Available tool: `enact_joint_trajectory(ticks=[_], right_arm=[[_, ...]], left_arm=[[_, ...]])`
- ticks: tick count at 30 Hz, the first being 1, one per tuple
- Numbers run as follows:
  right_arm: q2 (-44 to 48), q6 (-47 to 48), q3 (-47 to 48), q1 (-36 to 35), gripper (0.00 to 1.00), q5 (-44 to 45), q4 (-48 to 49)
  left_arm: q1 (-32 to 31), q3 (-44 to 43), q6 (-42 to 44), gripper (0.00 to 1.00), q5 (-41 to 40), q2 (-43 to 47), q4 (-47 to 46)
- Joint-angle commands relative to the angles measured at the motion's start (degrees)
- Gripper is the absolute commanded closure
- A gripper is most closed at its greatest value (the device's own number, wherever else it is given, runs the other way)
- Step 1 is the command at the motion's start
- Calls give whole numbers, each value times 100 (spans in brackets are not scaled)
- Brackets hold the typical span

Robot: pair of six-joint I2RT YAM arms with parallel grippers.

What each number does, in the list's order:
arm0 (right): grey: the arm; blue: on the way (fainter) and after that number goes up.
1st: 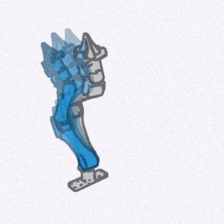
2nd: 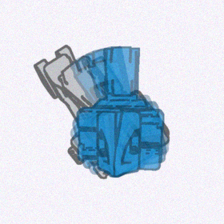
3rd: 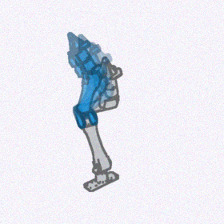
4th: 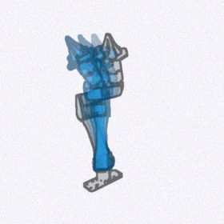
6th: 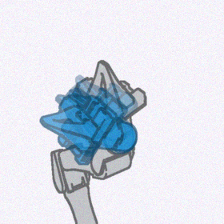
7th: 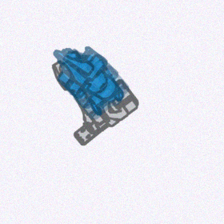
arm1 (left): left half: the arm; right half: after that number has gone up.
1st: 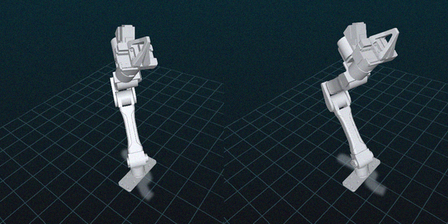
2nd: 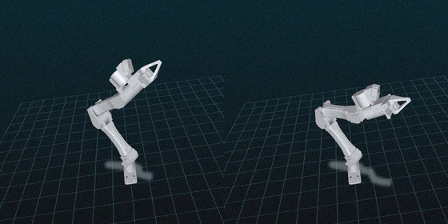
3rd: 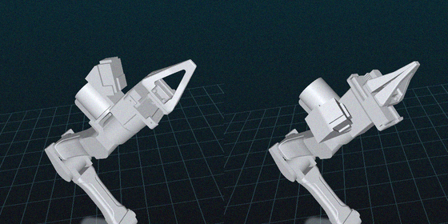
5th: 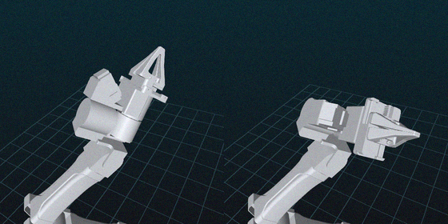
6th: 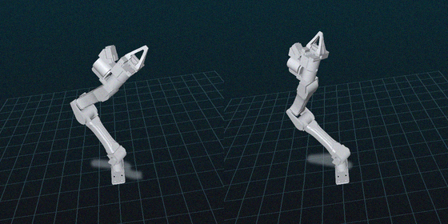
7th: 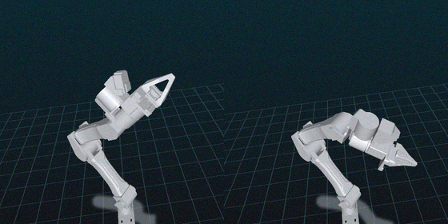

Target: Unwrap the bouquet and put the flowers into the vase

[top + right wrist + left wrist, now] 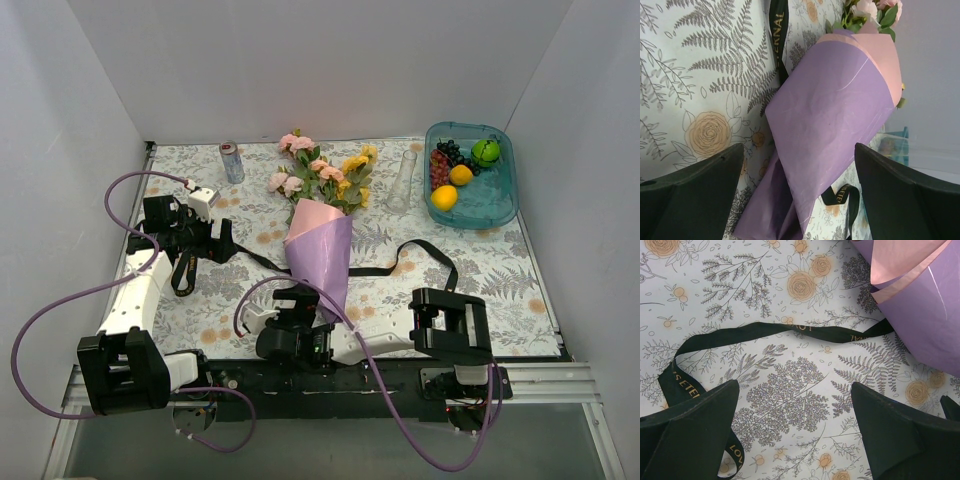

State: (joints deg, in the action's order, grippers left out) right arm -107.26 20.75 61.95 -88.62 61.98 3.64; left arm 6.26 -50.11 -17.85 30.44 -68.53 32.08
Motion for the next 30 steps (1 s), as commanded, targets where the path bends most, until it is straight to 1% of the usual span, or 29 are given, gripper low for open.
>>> enact_joint_trajectory(ticks=[1,3,4,6,7,8,10,11,16,20,22,23,25,26,28,29,30], right_arm=[[-84,508,-192,178,2,60,506],[-84,640,-358,222,2,113,681],[-67,902,-429,222,2,200,812],[-84,1245,-631,222,2,315,1330],[-102,1665,-693,222,2,428,1541],[-119,1921,-763,222,2,473,2048],[-190,2622,-912,222,2,509,2569],[-207,2757,-948,231,2,474,2833],[-400,3057,-931,407,3,333,3063],[-742,3777,-992,538,7,298,4159],[-822,4146,-1010,635,10,289,4538],[-840,4234,-1010,670,14,263,4836],[-823,4437,-984,767,19,228,5032],[-779,4507,-975,802,27,236,5233],[-726,4779,-966,881,35,227,5480],[-665,4876,-957,908,45,227,5698],[-621,5086,-940,908,51,227,5831]], left_arm=[[42,-17,36,5,24,59,-87],[33,-25,44,5,24,42,-87],[33,-25,44,5,41,33,-87],[33,-17,18,5,50,24,-114],[33,-8,9,5,59,15,-122],[33,-17,1,5,59,-2,-123],[42,-17,0,5,41,-20,-149],[42,-17,0,4,24,-20,-149],[51,-34,0,4,15,-46,-184],[68,-60,9,4,15,-73,-175],[68,-61,18,4,-2,-81,-175],[77,-61,18,4,-11,-81,-184],[86,-69,35,4,-38,-81,-193],[94,-69,36,3,-38,-90,-193],[103,-69,44,3,-38,-99,-184],[103,-78,36,3,-29,-108,-184],[95,-78,27,4,-12,-116,-184]])
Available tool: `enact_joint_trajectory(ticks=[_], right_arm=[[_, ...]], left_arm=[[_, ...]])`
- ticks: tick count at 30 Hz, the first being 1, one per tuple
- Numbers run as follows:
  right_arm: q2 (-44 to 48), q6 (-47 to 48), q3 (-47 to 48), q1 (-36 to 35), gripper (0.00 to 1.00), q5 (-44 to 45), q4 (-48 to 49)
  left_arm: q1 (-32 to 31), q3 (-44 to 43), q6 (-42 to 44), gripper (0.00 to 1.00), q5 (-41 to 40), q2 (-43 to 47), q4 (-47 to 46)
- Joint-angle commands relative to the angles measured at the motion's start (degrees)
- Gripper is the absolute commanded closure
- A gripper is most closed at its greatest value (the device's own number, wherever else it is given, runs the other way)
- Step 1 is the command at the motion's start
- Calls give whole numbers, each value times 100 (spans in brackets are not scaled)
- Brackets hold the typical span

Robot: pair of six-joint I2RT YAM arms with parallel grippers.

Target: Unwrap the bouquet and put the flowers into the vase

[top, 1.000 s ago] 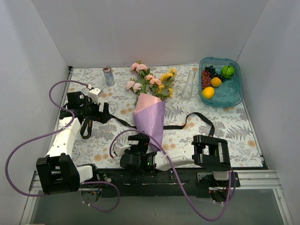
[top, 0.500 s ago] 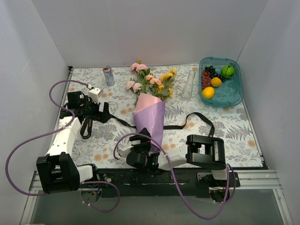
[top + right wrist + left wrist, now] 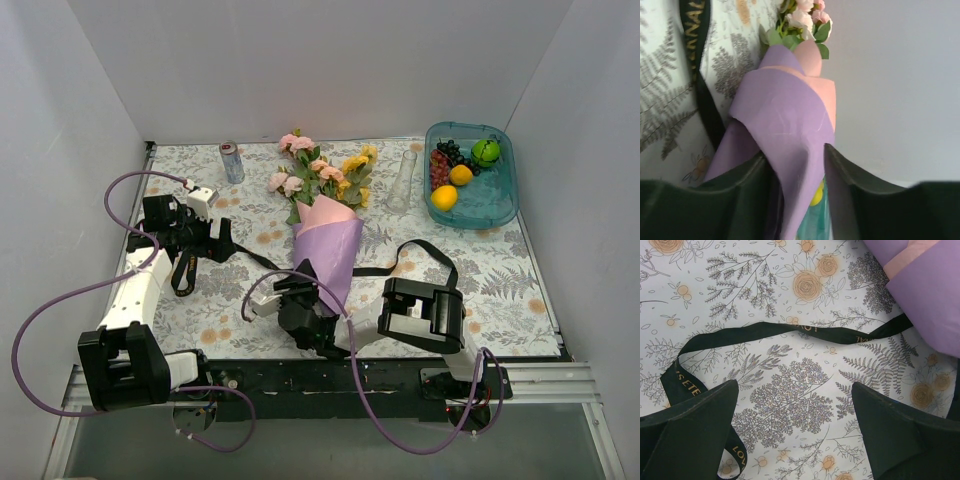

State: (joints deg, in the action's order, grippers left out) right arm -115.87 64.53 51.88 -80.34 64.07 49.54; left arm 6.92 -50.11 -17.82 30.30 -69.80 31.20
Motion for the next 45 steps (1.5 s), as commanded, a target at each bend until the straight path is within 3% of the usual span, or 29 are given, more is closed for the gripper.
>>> enact_joint_trajectory(ticks=[1,2,5,9,10,12,13,14,21,30,33,34,39,43,45], right_arm=[[258,832,86,79,58,26,1408],[311,955,112,79,70,52,1705],[346,1534,209,53,84,175,2497],[355,2788,270,35,86,553,3902],[364,3089,270,27,85,754,4715],[285,4130,366,9,77,983,5772],[328,4207,376,9,73,1228,5891],[520,4156,332,-8,64,1343,5901],[1172,3883,603,-88,42,1977,5892],[2349,4462,1650,281,33,1942,5883],[2526,4629,1764,326,23,2117,5883],[2517,4665,1773,334,18,2196,5883],[2351,4726,2141,334,15,2373,5892],[1545,5174,3414,343,13,2031,5726],[1192,5044,4179,413,11,1873,5088]], left_arm=[[29,-78,16,3,2,10,-97],[29,-78,-2,4,19,2,-97],[29,-78,-19,4,63,1,-88],[29,-87,-46,4,90,19,-62],[29,-87,-37,4,90,36,-61],[29,-78,-28,4,98,28,-53],[29,-87,-37,4,107,28,-44],[29,-104,-37,4,116,28,-35],[29,-148,-72,4,160,72,0],[29,-306,-81,3,160,160,70],[29,-368,-90,3,213,63,70],[38,-394,-107,3,221,37,70],[38,-403,-151,3,283,-86,53],[38,-316,-134,3,187,-43,18],[38,-298,-134,3,125,-34,0]])
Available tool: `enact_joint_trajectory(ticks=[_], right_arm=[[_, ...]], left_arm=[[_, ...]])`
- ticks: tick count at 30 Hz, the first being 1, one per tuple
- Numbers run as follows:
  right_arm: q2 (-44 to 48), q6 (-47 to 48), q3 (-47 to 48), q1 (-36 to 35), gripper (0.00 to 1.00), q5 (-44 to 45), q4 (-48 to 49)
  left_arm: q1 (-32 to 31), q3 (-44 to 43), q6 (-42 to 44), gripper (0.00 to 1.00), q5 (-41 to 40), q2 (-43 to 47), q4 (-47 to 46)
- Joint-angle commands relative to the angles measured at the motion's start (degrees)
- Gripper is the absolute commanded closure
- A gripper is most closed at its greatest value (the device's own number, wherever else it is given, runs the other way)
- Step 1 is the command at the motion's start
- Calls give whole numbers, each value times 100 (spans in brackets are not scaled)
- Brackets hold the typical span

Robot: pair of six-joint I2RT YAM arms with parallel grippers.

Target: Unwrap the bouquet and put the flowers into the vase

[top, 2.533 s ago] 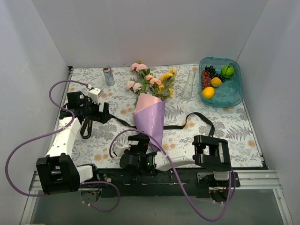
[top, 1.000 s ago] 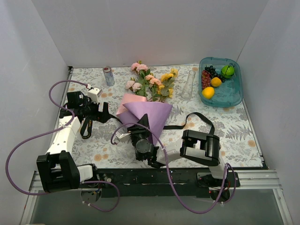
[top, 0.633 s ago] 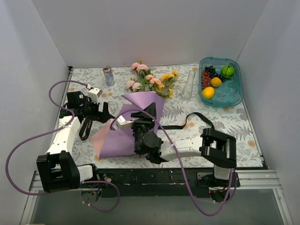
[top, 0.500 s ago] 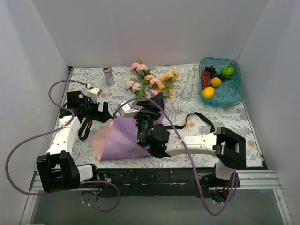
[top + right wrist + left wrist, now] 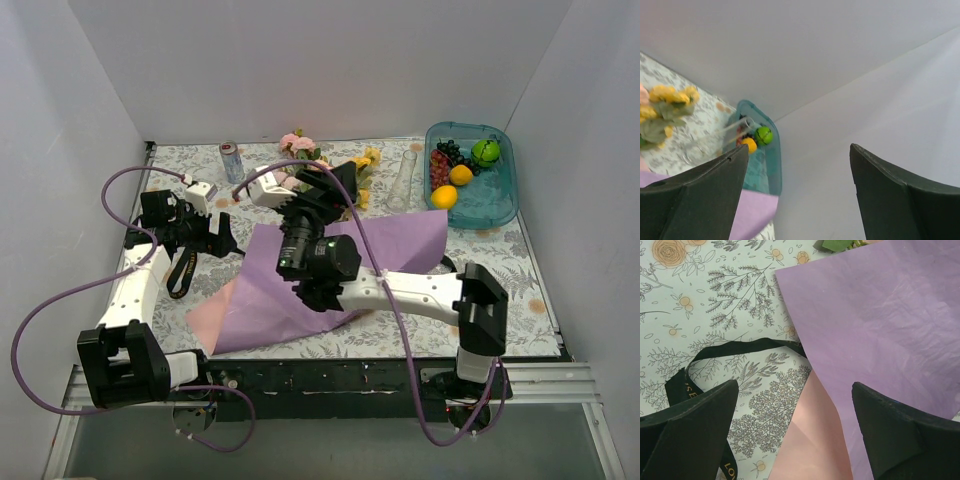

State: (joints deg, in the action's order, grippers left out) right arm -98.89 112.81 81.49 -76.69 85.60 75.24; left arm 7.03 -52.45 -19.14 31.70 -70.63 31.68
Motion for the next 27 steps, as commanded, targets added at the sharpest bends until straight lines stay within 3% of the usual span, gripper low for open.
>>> enact_joint_trajectory(ticks=[1,3,4,6,7,8,9,10,11,12,13,14,15,16,18,21,27], right_arm=[[-804,-46,1385,135,9,-316,2304],[-1069,-512,1702,259,9,-255,1508],[-1088,-1289,1721,399,8,-229,1128],[-1019,-2460,1625,496,8,-306,-696],[-792,-4485,1668,514,9,-438,-1809],[-650,-6367,1912,514,10,-744,-6336],[-779,-8761,3837,610,12,-2591,-9087],[-955,-11387,4491,1350,16,-3550,-10463],[-1087,-11718,4811,1697,17,-4273,-11365],[-1097,-11860,4841,1970,19,-5507,-11478],[-949,-11801,4180,2217,21,-5858,-11349],[-687,-11435,3564,2237,21,-6193,-10277],[-249,-11135,3097,2246,20,-6857,-9875],[-192,-10941,2744,2428,13,-7203,-9706],[-610,-11096,3142,2841,13,-8316,-10386],[-781,-11001,2909,3282,16,-8919,-10750],[104,-10886,768,3327,18,-8859,-9530]], left_arm=[[18,-73,-11,3,-32,49,-39],[18,-73,-20,3,-41,49,-22],[18,-73,-29,3,-59,49,-22],[18,-64,-20,3,-77,32,5],[27,-73,-3,3,-111,23,39],[18,-55,41,3,-138,14,40],[18,-29,50,3,-164,14,31],[27,-11,68,3,-199,14,5],[53,-3,77,3,-200,32,-13],[149,-37,59,2,-156,14,5],[211,-90,68,2,-43,-3,13],[298,-151,68,2,150,-29,109],[456,-213,50,2,256,-134,154],[536,-344,68,2,327,-196,250],[580,-450,199,2,485,-389,382],[572,-530,471,2,1010,-565,803],[213,-565,736,4,1347,-1312,1270]])
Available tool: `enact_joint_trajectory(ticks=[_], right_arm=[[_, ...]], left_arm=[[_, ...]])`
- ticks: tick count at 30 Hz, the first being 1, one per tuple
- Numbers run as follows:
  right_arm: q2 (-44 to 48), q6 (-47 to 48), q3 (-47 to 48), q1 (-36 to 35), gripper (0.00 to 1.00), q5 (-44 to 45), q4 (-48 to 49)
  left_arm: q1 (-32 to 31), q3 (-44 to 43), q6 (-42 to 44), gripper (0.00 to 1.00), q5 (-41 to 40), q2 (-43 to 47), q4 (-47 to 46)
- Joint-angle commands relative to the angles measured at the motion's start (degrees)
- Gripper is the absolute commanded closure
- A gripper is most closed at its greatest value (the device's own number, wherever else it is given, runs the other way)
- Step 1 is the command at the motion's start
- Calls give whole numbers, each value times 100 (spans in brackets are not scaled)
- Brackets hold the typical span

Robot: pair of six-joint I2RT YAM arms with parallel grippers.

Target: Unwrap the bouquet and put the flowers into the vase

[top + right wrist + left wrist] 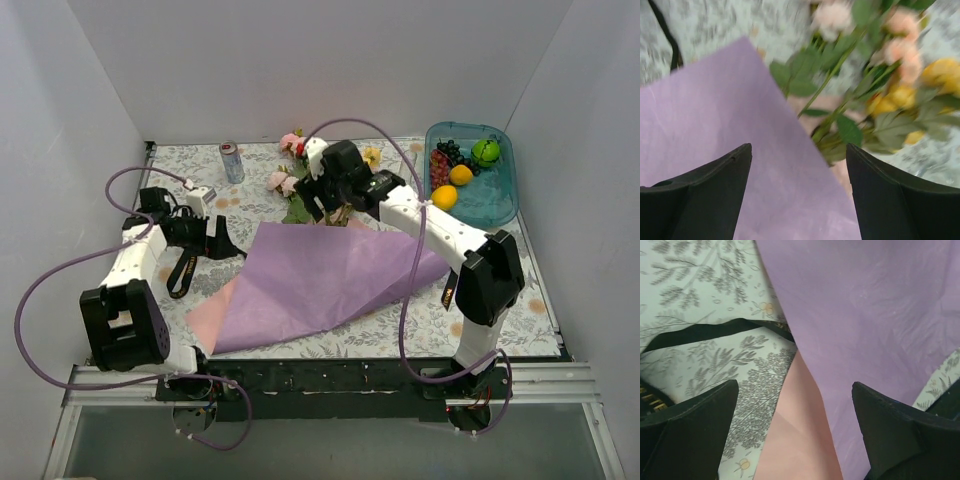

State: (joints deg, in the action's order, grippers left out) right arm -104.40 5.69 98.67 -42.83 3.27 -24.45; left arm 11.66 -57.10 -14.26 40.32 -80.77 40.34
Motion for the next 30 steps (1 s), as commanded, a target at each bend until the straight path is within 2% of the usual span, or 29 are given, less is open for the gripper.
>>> enact_joint_trajectory(ticks=[1,5,12,19,22,23,26,27,28,30], right_arm=[[788,-191,-1138,-50,18,-617,580],[1333,-191,-1815,-50,18,-555,1055],[2352,-235,-2651,-59,19,-424,1565],[2890,-200,-2898,-94,19,-178,1584],[2987,-165,-2941,-85,20,-46,1548],[3004,-165,-2942,-94,20,-11,1548],[3057,-156,-2985,-94,20,51,1548],[3066,-156,-3003,-94,19,103,1548],[3075,-156,-3003,-85,19,121,1540],[3083,-148,-3003,-94,20,130,1531]], left_arm=[[-313,-82,214,4,460,-394,344],[-507,-55,-164,4,302,-877,-113],[-893,-723,-428,6,345,-1852,-175],[-1069,-1180,-481,24,574,-2487,-105],[-1087,-1251,-490,37,600,-2618,-88],[-1087,-1320,-507,47,618,-2663,-87],[-1087,-1461,-507,66,688,-2786,18],[-1270,-1479,-507,78,697,-2803,44],[-1272,-1514,-507,86,697,-2804,79],[-1272,-1619,-525,97,688,-2734,132]])
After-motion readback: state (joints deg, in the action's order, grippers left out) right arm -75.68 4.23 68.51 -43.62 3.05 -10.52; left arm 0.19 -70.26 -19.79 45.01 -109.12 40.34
